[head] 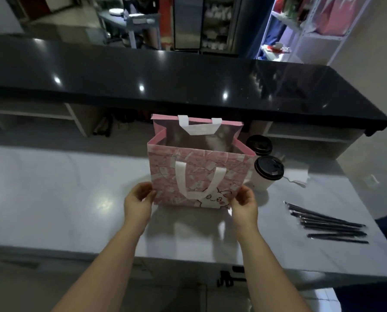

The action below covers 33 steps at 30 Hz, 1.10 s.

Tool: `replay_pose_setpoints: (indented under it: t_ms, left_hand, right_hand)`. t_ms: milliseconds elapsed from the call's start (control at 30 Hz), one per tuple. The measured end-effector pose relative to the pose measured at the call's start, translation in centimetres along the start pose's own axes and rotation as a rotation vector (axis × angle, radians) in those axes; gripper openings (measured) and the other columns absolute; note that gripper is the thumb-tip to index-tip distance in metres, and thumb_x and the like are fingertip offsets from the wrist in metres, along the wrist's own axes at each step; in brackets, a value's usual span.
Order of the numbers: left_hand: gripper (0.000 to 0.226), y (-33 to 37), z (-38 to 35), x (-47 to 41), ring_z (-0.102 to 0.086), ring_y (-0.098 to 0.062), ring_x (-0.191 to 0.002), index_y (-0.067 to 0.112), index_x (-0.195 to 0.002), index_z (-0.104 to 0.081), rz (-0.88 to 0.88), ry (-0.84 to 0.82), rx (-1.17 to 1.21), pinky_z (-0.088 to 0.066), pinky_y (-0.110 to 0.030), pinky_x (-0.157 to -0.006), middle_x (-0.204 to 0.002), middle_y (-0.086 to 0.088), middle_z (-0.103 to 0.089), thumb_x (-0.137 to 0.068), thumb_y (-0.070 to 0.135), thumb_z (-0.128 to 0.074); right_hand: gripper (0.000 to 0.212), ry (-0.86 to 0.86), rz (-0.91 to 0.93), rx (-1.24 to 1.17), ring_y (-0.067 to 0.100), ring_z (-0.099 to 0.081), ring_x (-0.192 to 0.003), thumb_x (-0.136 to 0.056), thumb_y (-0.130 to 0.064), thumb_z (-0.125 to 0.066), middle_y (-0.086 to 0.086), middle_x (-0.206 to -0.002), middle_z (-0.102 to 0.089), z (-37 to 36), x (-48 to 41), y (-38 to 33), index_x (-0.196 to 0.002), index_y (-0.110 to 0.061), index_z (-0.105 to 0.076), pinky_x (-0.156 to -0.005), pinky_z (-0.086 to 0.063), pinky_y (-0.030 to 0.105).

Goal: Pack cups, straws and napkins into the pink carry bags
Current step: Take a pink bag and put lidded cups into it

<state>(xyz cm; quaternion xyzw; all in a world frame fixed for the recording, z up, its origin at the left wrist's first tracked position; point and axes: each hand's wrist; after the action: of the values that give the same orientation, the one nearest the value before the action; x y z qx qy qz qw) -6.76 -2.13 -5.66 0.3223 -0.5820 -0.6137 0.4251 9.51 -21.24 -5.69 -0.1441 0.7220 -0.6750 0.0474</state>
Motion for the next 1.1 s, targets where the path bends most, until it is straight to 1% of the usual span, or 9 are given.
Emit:
replay_pose_setpoints:
  t_ms: [133,233,333,500,600,700,833,967,1100]
  left_hand:
    - [0.017,-0.2,0.7,0.8,-0.066,-0.007,-0.089,0.025,-0.091,-0.066,-0.017,0.011,-0.098,-0.053,-0.021,-0.079,-0.093,0.007,-0.071,-0.087,0.008,-0.069]
    - [0.019,-0.6,1.6,1.7,-0.064,-0.005,-0.092,0.029,-0.097,-0.063,0.004,0.034,-0.136,-0.049,-0.018,-0.073,-0.099,0.010,-0.068,-0.086,0.017,-0.073]
    - [0.022,-1.7,2.1,3.9,-0.062,-0.005,-0.094,0.033,-0.098,-0.060,0.005,-0.013,-0.194,-0.047,-0.018,-0.071,-0.100,0.014,-0.064,-0.083,0.026,-0.075]
    - [0.028,-2.6,-0.8,7.3,-0.054,-0.004,-0.098,0.033,-0.106,-0.061,-0.202,-0.323,-0.482,-0.041,-0.018,-0.079,-0.105,0.017,-0.060,-0.082,0.032,-0.074]
    - [0.032,-0.8,-4.5,7.8,-0.053,-0.015,-0.102,0.025,-0.114,-0.063,-0.437,-0.473,-0.683,-0.044,-0.030,-0.086,-0.109,0.007,-0.061,-0.083,0.032,-0.072]
    - [0.039,1.8,-8.9,9.1,-0.052,-0.025,-0.112,0.030,-0.125,-0.057,-0.522,-0.583,-0.797,-0.042,-0.037,-0.091,-0.123,0.003,-0.058,-0.087,0.033,-0.063]
    - [0.041,3.8,-14.6,11.7,-0.046,-0.017,-0.120,0.032,-0.131,-0.049,-0.634,-0.699,-0.773,-0.040,-0.036,-0.097,-0.130,0.010,-0.053,-0.090,0.034,-0.056]
    - [0.045,5.4,-20.6,11.9,-0.042,-0.019,-0.121,0.028,-0.135,-0.045,-0.742,-0.657,-0.900,-0.037,-0.037,-0.098,-0.133,0.008,-0.049,-0.091,0.029,-0.051]
    - [0.048,7.0,-25.0,10.2,-0.035,-0.023,-0.125,0.027,-0.137,-0.040,-0.721,-0.467,-1.061,-0.029,-0.036,-0.098,-0.138,0.003,-0.040,-0.090,0.021,-0.046]
  right_hand:
    - [0.019,0.024,-0.041,0.062,0.020,-0.064,-0.103,-0.088,-0.009,-0.067,0.001,-0.105,-0.068,0.9,0.4,0.6,-0.100,-0.022,-0.061,-0.083,-0.057,0.034]
    - [0.024,0.038,0.026,0.154,0.008,-0.058,-0.102,-0.085,-0.011,-0.071,-0.005,-0.106,-0.064,1.9,1.2,0.4,-0.100,-0.027,-0.061,-0.069,-0.053,0.012]
    - [0.026,0.028,0.068,0.237,0.003,-0.054,-0.103,-0.085,-0.012,-0.071,-0.012,-0.108,-0.062,3.1,2.7,0.5,-0.101,-0.029,-0.060,-0.060,-0.047,0.005]
    - [0.032,-0.013,0.181,0.488,-0.008,-0.053,-0.102,-0.085,-0.013,-0.069,-0.024,-0.106,-0.060,5.3,4.9,0.5,-0.096,-0.041,-0.058,-0.084,-0.040,0.013]
    - [0.028,-0.023,0.269,0.627,0.003,-0.052,-0.106,-0.084,-0.011,-0.069,-0.025,-0.106,-0.056,7.0,5.3,-0.3,-0.102,-0.032,-0.061,-0.093,-0.040,0.021]
    - [0.027,-0.016,0.316,0.751,0.005,-0.045,-0.110,-0.085,-0.012,-0.069,-0.022,-0.105,-0.054,9.4,4.9,-1.3,-0.108,-0.025,-0.063,-0.093,-0.035,0.019]
    - [0.030,0.018,0.389,0.843,0.004,-0.042,-0.113,-0.085,-0.017,-0.069,-0.018,-0.112,-0.054,12.4,2.2,-3.2,-0.113,-0.025,-0.061,-0.093,-0.033,0.018]
    - [0.034,-0.043,0.445,0.866,0.005,-0.041,-0.111,-0.085,-0.015,-0.068,-0.017,-0.115,-0.054,14.2,-2.8,-5.1,-0.117,-0.024,-0.061,-0.093,-0.045,0.030]
    - [0.041,-0.144,0.478,0.941,0.006,-0.038,-0.116,-0.083,-0.023,-0.070,-0.011,-0.122,-0.055,16.2,-8.5,-6.7,-0.122,-0.026,-0.058,-0.100,-0.038,0.029]
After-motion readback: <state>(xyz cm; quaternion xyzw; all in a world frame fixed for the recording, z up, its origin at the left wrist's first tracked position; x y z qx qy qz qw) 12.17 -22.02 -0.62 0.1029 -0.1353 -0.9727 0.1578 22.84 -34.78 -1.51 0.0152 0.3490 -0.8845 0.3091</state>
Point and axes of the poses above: each hand's wrist, its own x-axis away from the middle knuckle, its own z-axis out of the back of the hand, y = z × x
